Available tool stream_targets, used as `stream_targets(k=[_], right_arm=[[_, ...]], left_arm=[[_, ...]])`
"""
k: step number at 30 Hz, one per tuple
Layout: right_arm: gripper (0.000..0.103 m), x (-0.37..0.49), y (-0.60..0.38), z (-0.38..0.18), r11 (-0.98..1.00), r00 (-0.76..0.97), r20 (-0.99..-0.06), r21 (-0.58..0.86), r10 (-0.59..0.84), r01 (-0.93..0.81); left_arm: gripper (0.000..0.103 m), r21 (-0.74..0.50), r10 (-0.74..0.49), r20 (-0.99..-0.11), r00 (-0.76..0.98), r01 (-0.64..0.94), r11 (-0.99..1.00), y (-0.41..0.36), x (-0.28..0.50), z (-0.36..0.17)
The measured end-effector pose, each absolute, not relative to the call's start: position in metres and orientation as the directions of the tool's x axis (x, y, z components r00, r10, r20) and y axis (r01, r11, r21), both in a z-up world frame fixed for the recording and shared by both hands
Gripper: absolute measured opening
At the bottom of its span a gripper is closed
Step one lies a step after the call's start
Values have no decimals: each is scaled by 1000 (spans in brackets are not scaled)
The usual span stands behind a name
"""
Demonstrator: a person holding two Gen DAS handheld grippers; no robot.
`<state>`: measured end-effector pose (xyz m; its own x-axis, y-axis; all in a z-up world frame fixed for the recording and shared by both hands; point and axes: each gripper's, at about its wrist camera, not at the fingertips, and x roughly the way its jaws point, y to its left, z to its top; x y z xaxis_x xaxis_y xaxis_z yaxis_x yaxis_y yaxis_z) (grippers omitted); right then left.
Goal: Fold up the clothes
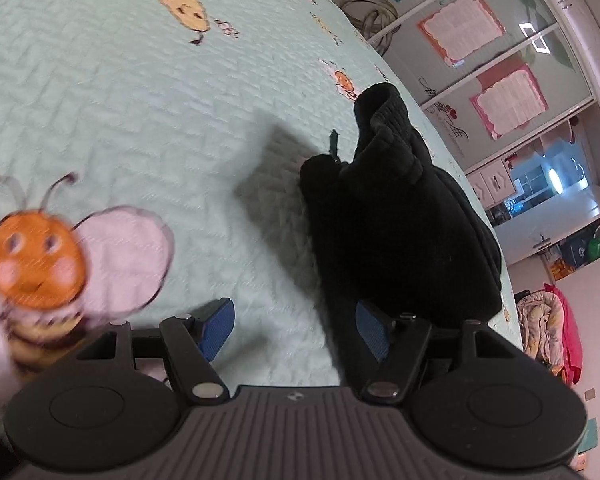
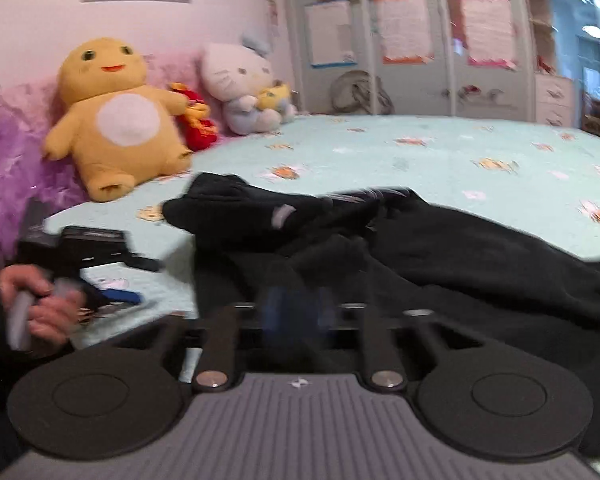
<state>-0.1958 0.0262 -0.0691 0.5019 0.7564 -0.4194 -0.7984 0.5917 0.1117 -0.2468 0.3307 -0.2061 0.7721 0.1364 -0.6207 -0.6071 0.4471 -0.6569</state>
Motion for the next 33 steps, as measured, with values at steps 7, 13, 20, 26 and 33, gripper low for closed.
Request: stream_targets(k=[7,13,20,26,33], right_arm=[[59,-191,109,-69,500,500,-414,-118,761,-858],[59,-158,201,-84,364,496,-475,-346,727,-865],[2,-46,283,-35,530,609,-447,-302,655,-792],[36,-8,263,-16,662,616,-446,-66,650,-746],[56,-84,143,-62,708,625,-441,35,644,-705]], left_arm=[[71,-617,167,-630,758,-620,484,338,-201,-208],[73,-673,157,-583,797,-582,456,343,-203,-216],[73,-706,140,-545,827,-542,456,348,-203,-219],[73,-719,128,-530,839,-524,456,356,-195,-220],[74,-732,107,-547,830,-536,420,375,-160,-221]])
